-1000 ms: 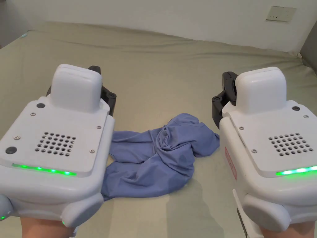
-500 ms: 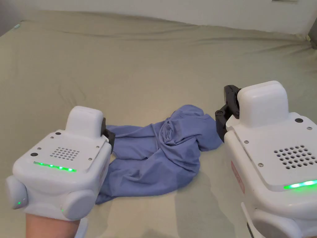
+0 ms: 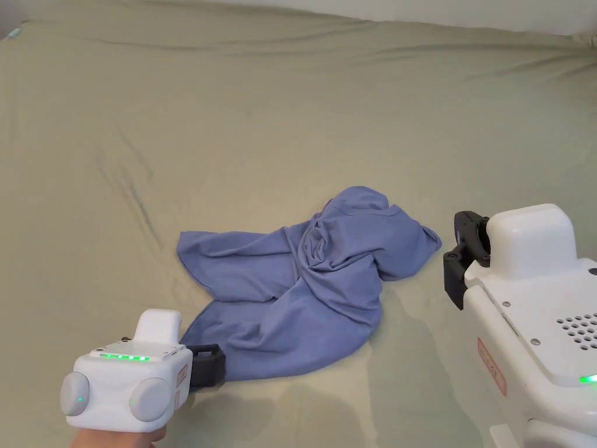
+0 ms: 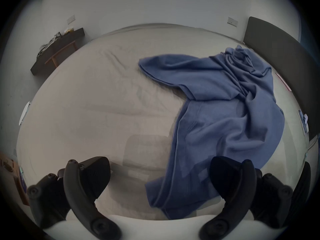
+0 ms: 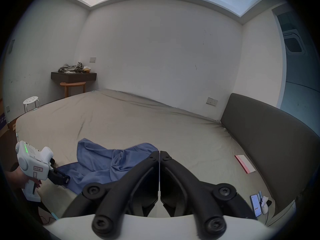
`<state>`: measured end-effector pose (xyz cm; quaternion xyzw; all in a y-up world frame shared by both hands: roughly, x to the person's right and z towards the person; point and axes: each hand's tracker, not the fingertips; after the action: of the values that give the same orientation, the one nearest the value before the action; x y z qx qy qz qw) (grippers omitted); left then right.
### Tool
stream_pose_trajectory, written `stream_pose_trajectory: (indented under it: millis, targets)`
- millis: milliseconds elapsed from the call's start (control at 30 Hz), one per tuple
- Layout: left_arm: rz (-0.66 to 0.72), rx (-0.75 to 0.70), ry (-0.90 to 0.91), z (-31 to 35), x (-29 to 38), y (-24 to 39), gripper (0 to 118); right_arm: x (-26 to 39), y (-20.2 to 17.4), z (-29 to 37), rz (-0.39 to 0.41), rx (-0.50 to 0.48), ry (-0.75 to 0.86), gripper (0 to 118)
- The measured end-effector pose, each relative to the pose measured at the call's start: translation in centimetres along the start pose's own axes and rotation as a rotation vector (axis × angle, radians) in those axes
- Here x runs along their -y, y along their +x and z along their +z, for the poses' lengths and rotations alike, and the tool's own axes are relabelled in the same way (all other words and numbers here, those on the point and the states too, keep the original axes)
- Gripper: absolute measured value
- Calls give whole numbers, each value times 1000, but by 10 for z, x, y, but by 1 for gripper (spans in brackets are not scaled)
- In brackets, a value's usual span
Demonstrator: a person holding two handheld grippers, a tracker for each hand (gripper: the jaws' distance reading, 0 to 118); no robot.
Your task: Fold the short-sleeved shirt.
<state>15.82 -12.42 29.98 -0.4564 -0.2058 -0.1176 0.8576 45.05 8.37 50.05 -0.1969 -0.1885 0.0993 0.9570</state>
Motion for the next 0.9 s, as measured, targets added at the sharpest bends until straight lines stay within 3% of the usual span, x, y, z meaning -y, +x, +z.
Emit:
stream_pose_trajectory:
  millis: [67, 100, 167, 200, 233, 267, 400, 433, 467, 533, 567, 600, 800, 900]
  targets:
    - [11, 7, 12, 4, -1, 1, 103, 3, 5, -4, -1, 7, -17, 3]
    - [5, 21, 17, 6, -1, 3, 91, 4, 7, -7, 1, 11, -26, 3]
    - [-14, 41, 32, 12, -3, 7, 57, 6, 11, -15, 7, 15, -44, 3]
    - [-42, 47, 49, 18, -6, 11, 21, 8, 14, -21, 9, 13, -55, 3]
    - [-67, 32, 75, 24, -9, 15, 21, 9, 17, -29, 1, 2, -78, 3]
    - [-82, 24, 94, 29, -12, 15, 9, 10, 20, -37, -16, -13, -108, 3]
    - [-11, 80, 153, 52, -21, 9, 6, 17, 31, -92, -13, -67, -237, 4]
    - [2, 75, 172, 60, -24, 4, 6, 22, 34, -113, 1, -113, -286, 11]
    - [11, 72, 188, 67, -24, 1, 6, 27, 38, -136, -9, -149, -333, 23]
    - [15, 79, 195, 77, -24, -3, 6, 40, 42, -181, -20, -152, -445, 82]
    - [15, 82, 200, 80, -24, -4, 6, 47, 43, -201, -36, -167, -484, 101]
    - [15, 83, 205, 84, -24, -4, 6, 58, 46, -225, -47, -148, -521, 110]
    - [32, 95, 177, 86, -20, -6, 6, 106, 50, -314, -16, -118, -659, 111]
    - [26, 85, 162, 78, -18, -5, 6, 114, 48, -318, -106, -148, -666, 110]
